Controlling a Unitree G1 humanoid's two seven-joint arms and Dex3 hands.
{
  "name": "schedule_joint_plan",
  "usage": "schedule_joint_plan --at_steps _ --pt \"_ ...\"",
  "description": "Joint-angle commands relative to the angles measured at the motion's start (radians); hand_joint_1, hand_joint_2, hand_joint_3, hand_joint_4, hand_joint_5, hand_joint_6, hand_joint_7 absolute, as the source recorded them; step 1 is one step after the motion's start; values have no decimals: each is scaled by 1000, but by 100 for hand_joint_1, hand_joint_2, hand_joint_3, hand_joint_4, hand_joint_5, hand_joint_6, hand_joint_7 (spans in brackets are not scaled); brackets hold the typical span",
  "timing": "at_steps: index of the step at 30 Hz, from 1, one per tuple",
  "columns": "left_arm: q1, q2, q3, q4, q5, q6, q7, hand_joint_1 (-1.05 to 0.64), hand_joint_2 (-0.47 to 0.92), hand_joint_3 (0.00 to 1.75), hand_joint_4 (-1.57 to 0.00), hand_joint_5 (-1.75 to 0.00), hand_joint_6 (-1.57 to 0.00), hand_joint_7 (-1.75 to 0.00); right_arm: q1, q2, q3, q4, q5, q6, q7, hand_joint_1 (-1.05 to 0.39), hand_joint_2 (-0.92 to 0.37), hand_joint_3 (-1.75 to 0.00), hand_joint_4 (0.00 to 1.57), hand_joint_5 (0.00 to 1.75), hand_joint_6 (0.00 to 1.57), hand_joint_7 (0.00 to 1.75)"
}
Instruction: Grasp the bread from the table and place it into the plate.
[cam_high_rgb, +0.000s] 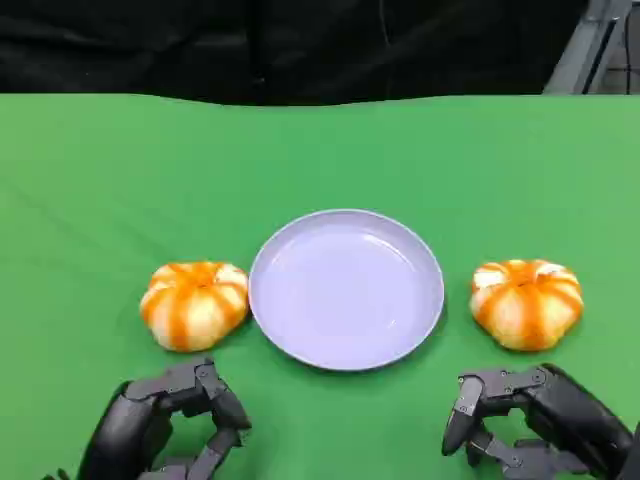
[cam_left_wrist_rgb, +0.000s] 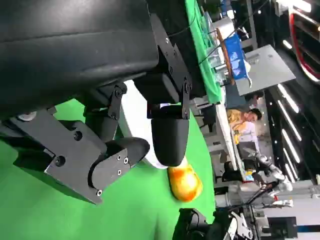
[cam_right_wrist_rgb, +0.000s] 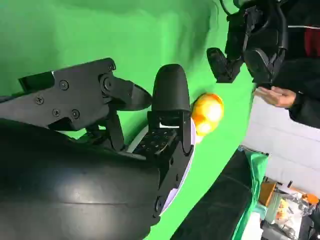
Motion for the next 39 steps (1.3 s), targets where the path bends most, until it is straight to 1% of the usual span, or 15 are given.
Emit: schedule_joint_plan --at_steps 1,18,24,25,27,32,33,34,35,36,37,39 --pt "-9 16 6 0 3 -7 2 -10 53 107 -73 -159 -83 -124 -8 -10 -6 6 9 -11 2 -5 -86 -61 75 158 83 108" --pt "-13 18 8 5 11 -14 10 -11 53 107 -73 -159 -83 -124 -13 -8 -6 20 11 -19 3 -5 -87 -60 75 158 83 109" --pt "-14 17 17 2 22 -10 28 -9 56 102 -74 -154 -83 -121 -13 -9 -5 21 9 -18 3 -7 -87 -59 75 159 82 108" --pt "-14 17 18 1 25 -7 34 -8 57 101 -75 -148 -83 -117 -13 -8 -5 22 11 -17 4 -6 -87 -59 75 159 83 108" --pt "-15 17 19 -1 28 -4 42 -7 58 99 -77 -144 -84 -115 -13 -8 -5 22 12 -16 5 -6 -87 -59 75 158 83 108" --pt "-14 17 20 -1 33 -4 47 -7 59 98 -78 -142 -85 -113 -13 -8 -5 22 12 -16 6 -6 -87 -58 75 158 83 108" --pt "-18 16 28 -6 19 19 50 -7 59 98 -78 -142 -85 -113 -15 -8 -5 23 10 -15 4 -6 -87 -58 75 158 83 108" --pt "-21 16 34 -10 9 37 52 -10 69 79 -79 -112 -87 -85 -16 -8 -4 24 8 -15 4 -6 -87 -58 75 158 83 108" --pt "-22 15 39 -14 2 50 53 -12 82 53 -86 -81 -98 -48 -16 -8 -4 25 7 -14 3 -7 -88 -58 75 158 82 108" --pt "-22 14 43 -18 -1 58 53 -13 87 43 -89 -69 -104 -33 -17 -8 -4 25 6 -14 3 -7 -88 -58 75 158 82 108" --pt "-22 14 44 -20 -1 61 52 -13 90 36 -90 -62 -107 -23 -17 -8 -4 25 6 -14 3 -7 -88 -58 75 159 82 109" --pt "-21 12 47 -24 1 65 50 -14 92 33 -92 -58 -109 -18 -17 -8 -4 26 6 -15 3 -7 -88 -58 74 159 82 109"
